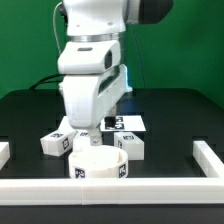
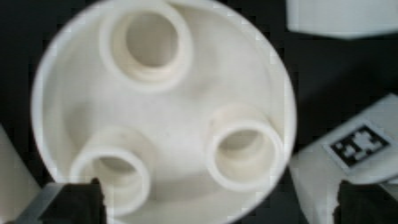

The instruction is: Assemble stool

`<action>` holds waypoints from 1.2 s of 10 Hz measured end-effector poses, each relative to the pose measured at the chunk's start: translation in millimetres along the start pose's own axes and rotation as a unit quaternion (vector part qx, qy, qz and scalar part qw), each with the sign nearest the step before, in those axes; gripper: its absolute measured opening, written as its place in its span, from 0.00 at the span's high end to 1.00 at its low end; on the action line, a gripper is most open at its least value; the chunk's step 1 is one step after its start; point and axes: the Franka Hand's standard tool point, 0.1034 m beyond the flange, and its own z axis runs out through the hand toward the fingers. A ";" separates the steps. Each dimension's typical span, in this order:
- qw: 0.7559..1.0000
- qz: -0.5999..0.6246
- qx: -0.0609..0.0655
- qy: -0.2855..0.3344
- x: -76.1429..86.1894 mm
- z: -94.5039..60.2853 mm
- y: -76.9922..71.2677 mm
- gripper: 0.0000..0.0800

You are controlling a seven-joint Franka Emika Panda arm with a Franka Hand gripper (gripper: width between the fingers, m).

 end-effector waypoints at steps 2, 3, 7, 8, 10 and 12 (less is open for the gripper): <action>1.000 0.000 0.001 0.000 1.6 0.5 -0.8 0.19; 1.000 0.000 0.001 0.000 1.2 0.7 -0.8 0.19; 0.996 -0.088 0.012 0.000 -13.2 13.3 -3.9 0.19; 0.994 -0.105 0.014 0.000 -16.6 15.5 -4.2 0.19; 0.995 -0.103 0.016 0.000 -18.3 18.4 -5.3 0.19; 0.994 -0.103 0.019 0.000 -18.2 21.5 -8.1 0.19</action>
Offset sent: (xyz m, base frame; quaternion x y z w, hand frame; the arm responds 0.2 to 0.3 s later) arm 0.0000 0.0000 0.0000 0.0000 0.0000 0.0000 1.0000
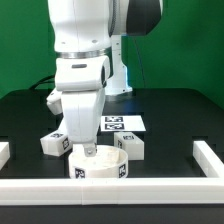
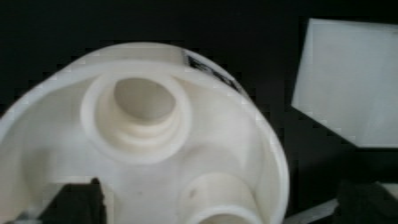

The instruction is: Assemble stool

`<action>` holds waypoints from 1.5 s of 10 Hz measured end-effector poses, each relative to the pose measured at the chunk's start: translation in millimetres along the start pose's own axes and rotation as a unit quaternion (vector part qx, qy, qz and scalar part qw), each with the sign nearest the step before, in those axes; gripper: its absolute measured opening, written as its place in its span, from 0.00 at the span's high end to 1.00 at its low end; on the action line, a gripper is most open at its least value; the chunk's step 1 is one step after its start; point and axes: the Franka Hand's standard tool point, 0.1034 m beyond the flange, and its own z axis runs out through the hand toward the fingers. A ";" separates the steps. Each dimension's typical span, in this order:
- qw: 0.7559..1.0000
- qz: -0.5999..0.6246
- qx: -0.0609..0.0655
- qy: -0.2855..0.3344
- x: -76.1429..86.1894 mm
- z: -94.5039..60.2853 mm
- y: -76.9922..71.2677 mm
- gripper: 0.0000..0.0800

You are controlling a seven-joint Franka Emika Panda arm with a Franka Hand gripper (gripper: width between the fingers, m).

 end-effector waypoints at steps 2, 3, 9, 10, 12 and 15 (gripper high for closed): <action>1.000 -0.006 0.006 0.001 6.1 6.0 -2.8 0.19; 1.000 -0.009 0.009 0.002 9.4 10.2 -4.8 0.19; 1.000 -0.005 0.023 0.003 7.9 24.9 -13.9 0.19; 1.000 -0.004 0.024 0.003 7.4 24.9 -14.0 0.19; 1.000 -0.004 0.024 0.003 7.2 24.9 -14.0 0.34; 1.000 -0.004 0.024 0.003 6.9 25.0 -14.0 0.74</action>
Offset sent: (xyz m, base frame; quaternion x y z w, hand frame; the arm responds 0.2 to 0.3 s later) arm -0.0060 0.0118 -0.0150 0.0211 -0.0034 -0.0103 0.9997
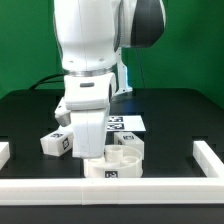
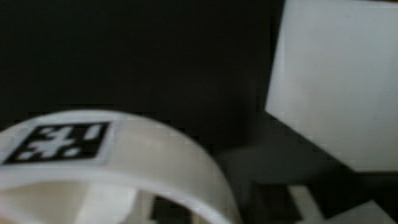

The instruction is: Assemble stool

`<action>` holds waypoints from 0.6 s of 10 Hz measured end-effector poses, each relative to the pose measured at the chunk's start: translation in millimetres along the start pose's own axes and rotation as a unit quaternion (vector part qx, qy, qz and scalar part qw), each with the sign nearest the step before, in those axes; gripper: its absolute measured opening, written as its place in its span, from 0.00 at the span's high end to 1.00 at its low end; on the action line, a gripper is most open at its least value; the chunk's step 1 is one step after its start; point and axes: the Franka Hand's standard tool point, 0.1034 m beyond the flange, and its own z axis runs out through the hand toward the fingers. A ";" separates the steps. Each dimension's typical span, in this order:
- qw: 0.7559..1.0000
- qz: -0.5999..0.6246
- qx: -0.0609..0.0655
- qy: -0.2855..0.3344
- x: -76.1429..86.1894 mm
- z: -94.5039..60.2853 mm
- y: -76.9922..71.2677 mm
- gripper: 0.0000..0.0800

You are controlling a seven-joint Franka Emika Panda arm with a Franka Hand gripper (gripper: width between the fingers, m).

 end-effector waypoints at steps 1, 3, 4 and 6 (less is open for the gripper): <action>1.000 0.000 -0.001 0.000 0.0 -0.3 0.4 0.93; 1.000 0.000 -0.001 0.000 0.0 -0.7 0.8 0.95; 1.000 0.000 -0.001 0.000 0.0 -0.7 0.9 0.95; 1.000 0.000 -0.001 0.000 0.0 -0.8 0.9 0.95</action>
Offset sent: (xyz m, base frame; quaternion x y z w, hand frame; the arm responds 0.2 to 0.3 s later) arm 0.0000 0.0000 0.0000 0.0000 0.0000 0.0000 1.0000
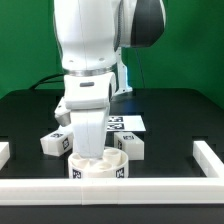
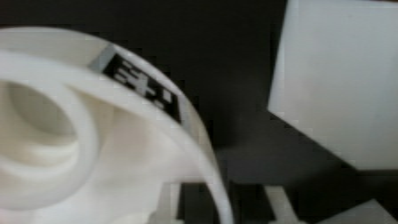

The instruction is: Assemble stool

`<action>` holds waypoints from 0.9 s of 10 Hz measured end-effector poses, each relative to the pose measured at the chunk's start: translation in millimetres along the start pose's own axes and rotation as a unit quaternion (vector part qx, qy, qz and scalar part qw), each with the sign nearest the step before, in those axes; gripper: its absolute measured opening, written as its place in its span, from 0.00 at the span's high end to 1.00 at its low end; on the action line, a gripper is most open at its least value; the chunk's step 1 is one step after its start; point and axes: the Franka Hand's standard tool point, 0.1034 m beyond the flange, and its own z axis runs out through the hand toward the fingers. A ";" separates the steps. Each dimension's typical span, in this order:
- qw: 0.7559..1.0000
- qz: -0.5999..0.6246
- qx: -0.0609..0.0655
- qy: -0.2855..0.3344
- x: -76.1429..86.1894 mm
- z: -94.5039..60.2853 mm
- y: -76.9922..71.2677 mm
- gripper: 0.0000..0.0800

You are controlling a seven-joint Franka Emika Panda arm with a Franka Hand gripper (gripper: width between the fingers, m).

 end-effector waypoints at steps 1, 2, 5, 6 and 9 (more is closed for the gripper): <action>1.000 0.000 0.000 0.000 0.0 0.0 0.0 0.95; 1.000 0.000 0.000 0.000 0.0 0.0 0.0 0.95; 1.000 -0.005 0.000 0.002 6.6 0.4 0.0 0.95; 1.000 -0.007 0.000 -0.001 16.1 0.7 -0.4 0.95; 1.000 -0.006 0.002 0.005 57.0 2.4 -1.6 0.95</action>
Offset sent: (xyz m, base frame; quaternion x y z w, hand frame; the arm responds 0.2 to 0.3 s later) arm 0.0000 0.0000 0.0000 0.0000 0.0000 0.0000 1.0000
